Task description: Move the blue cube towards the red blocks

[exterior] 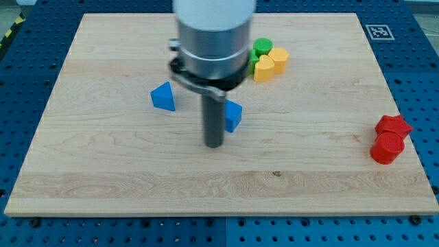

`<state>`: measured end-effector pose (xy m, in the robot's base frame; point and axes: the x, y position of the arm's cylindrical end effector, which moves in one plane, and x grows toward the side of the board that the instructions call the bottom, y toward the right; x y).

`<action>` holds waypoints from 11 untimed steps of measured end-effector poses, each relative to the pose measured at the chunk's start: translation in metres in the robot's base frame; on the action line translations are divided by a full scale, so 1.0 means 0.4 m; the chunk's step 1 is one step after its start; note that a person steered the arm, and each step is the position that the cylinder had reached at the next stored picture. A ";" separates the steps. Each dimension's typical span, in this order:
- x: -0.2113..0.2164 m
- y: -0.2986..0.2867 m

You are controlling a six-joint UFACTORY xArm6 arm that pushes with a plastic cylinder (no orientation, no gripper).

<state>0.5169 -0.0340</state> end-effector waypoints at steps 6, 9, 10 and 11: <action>-0.101 0.058; -0.017 0.352; -0.020 0.334; -0.073 0.272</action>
